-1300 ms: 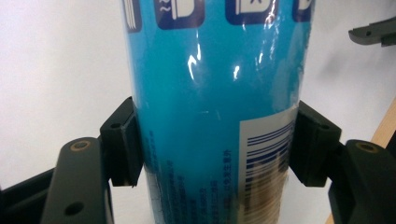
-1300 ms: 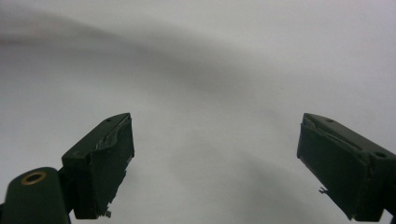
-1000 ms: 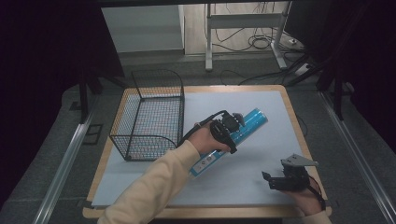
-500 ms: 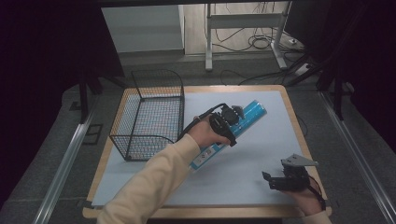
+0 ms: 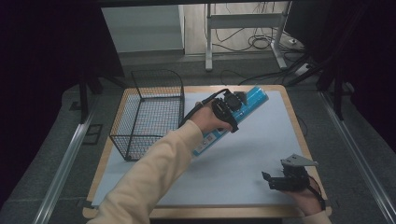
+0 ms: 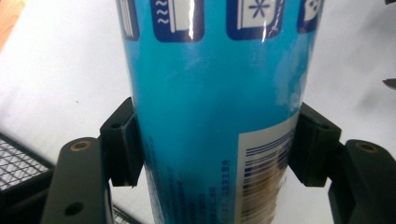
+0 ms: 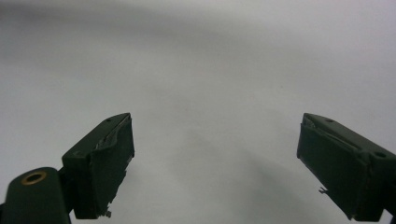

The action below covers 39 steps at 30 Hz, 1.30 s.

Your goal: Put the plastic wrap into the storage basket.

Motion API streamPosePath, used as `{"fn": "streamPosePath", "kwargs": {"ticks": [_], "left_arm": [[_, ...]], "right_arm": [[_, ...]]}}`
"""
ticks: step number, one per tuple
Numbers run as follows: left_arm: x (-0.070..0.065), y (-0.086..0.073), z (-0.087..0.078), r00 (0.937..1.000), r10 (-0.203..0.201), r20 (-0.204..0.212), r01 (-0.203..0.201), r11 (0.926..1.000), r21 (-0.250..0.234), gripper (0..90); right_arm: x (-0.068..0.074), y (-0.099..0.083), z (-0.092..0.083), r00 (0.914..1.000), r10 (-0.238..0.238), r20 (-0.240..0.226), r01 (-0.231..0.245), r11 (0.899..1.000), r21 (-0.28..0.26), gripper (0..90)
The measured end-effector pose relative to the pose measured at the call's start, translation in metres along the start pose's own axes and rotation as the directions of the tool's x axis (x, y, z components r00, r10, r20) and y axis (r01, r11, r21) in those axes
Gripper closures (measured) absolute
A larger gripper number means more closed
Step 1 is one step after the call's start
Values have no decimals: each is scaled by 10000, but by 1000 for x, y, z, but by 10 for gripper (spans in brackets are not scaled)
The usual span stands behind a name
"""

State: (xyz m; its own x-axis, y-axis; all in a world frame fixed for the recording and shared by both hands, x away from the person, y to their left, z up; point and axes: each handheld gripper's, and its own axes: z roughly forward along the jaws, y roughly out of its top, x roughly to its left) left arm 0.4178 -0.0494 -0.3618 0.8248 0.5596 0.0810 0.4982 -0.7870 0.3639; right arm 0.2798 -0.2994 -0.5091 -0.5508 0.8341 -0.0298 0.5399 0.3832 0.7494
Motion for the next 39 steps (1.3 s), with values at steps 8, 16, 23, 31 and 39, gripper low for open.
{"fn": "streamPosePath", "kwargs": {"ticks": [8,16,23,31,39], "left_arm": [[11,0,-5,9998,-211,-27,211,9998,-68,321],[22,-1,-13,9994,-332,-122,330,9993,-145,320],[42,5,-30,9973,-627,-378,621,9979,-173,321],[56,5,-40,9943,-795,-717,787,9968,-145,321],[66,-1,-44,9918,-957,-842,957,9954,-42,321]], "right_arm": [[0,0,1,10000,13,-14,-13,10000,44,113],[-1,-1,2,10000,42,2,-42,9999,92,113],[0,-1,2,9999,110,-42,-109,9998,179,113],[-2,-1,3,10000,83,21,-83,9998,175,114],[-2,-1,3,10000,72,51,-72,9999,145,116]]}}
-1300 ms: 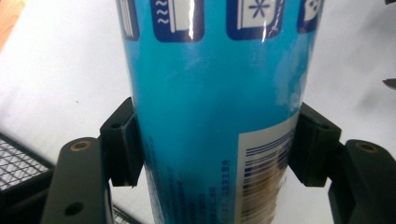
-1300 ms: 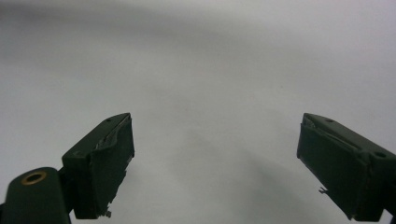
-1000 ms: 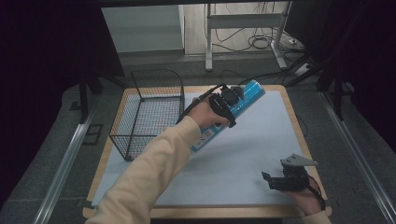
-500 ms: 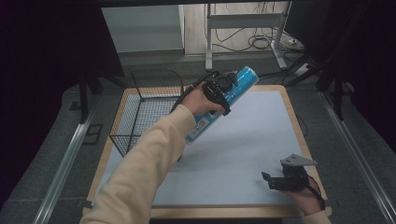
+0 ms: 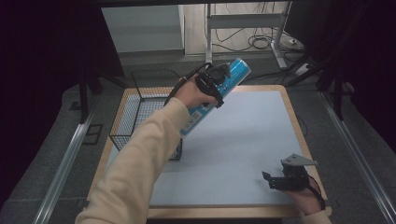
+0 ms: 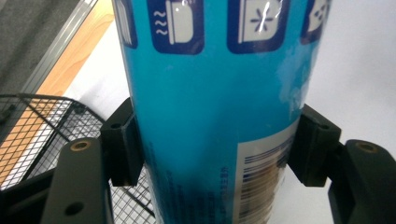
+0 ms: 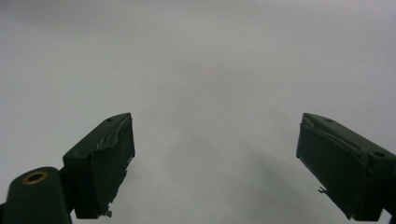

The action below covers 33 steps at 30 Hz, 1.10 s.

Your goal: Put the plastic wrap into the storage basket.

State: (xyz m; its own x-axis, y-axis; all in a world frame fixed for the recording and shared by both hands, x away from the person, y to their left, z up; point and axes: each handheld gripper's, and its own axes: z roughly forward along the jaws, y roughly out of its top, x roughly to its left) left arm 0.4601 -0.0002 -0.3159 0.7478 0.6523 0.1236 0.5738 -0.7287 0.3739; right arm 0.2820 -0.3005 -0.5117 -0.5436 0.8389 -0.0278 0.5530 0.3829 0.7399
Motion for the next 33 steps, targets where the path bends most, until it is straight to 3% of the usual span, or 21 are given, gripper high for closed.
{"fn": "streamPosePath", "kwargs": {"ticks": [9,20,33], "left_arm": [[18,-12,-1,9994,-349,75,350,9994,-48,321],[39,-32,-6,9966,-811,-130,810,9967,-52,321],[67,-59,2,9875,-1539,-349,1542,9880,75,321]], "right_arm": [[-1,0,0,10000,26,34,-26,10000,12,116],[0,-1,1,10000,9,86,-10,10000,38,116],[1,-1,1,9999,-54,100,54,10000,16,116]]}}
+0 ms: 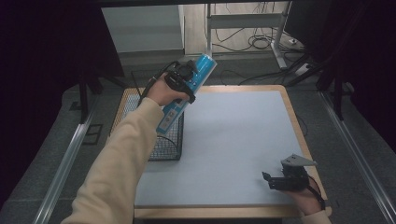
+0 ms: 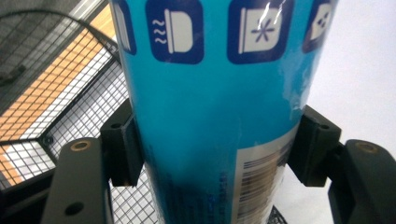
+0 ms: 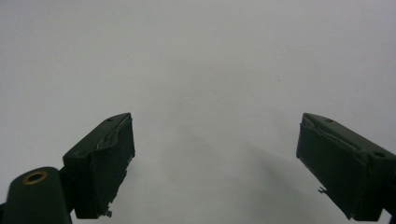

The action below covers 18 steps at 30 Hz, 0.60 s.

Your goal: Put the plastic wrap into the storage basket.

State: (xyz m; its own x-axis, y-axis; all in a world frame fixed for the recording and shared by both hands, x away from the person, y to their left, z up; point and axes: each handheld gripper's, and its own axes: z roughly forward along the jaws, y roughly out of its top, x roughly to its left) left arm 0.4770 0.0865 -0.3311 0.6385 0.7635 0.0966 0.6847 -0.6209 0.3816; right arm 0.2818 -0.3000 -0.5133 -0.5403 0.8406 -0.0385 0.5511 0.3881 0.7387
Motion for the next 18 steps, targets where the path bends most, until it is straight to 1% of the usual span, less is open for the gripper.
{"fn": "streamPosePath", "kwargs": {"ticks": [3,9,11,12,13,14,15,18], "left_arm": [[4,-3,2,10000,-75,-51,75,9999,88,321],[14,-11,9,9993,-364,-86,365,9993,129,321],[18,-14,14,9989,-460,-98,462,9987,201,321],[18,-14,14,9989,-460,-98,462,9987,201,321],[21,-16,17,9989,-454,-115,457,9985,314,321],[21,-16,17,9989,-454,-115,457,9985,314,321],[22,-17,20,9985,-544,-115,548,9980,304,321],[26,-20,25,9983,-561,-182,568,9977,359,321]], "right_arm": [[0,0,0,10000,12,-8,-12,10000,15,116],[0,0,0,10000,17,12,-17,10000,43,116],[0,0,1,10000,7,16,-7,10000,54,116],[0,0,1,10000,7,16,-7,10000,54,116],[0,0,1,10000,0,23,0,10000,60,116],[0,0,1,10000,0,23,0,10000,60,116],[0,-1,1,10000,12,23,-12,10000,69,116],[-1,-1,1,10000,-37,49,36,10000,65,116]]}}
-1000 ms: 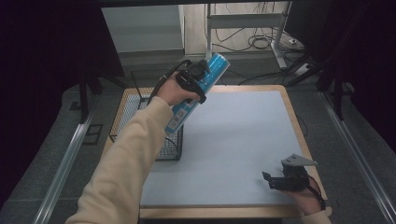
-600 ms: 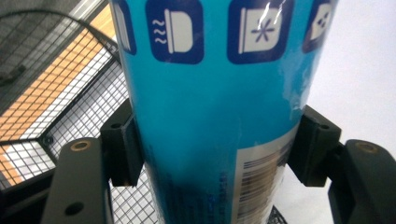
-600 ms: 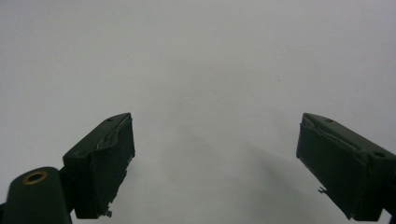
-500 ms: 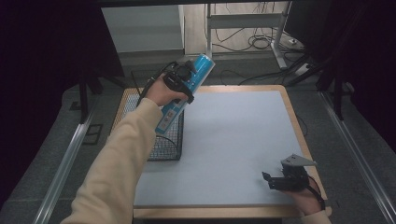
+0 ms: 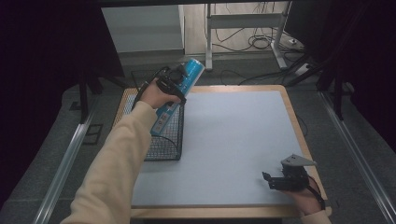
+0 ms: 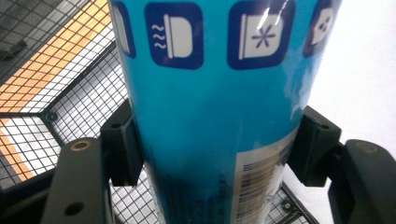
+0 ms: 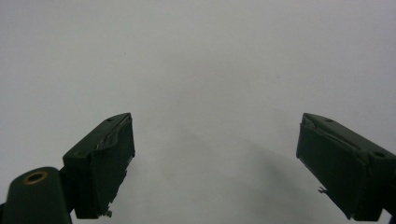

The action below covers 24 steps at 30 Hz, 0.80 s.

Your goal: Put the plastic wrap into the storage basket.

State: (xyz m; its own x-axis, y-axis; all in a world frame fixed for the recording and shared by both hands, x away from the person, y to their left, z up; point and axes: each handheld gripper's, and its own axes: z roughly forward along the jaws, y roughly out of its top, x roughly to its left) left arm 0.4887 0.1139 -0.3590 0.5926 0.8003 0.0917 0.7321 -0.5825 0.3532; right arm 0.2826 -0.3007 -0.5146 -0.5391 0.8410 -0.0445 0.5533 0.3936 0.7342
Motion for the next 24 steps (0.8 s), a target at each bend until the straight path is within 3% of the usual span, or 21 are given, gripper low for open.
{"fn": "streamPosePath", "kwargs": {"ticks": [11,24], "left_arm": [[15,-4,15,9993,-301,-199,305,9992,249,321],[31,2,49,9975,-366,-609,414,9960,789,321]], "right_arm": [[0,0,1,10000,58,37,-58,10000,38,116],[-1,-2,2,10000,73,46,-74,9999,124,116]]}}
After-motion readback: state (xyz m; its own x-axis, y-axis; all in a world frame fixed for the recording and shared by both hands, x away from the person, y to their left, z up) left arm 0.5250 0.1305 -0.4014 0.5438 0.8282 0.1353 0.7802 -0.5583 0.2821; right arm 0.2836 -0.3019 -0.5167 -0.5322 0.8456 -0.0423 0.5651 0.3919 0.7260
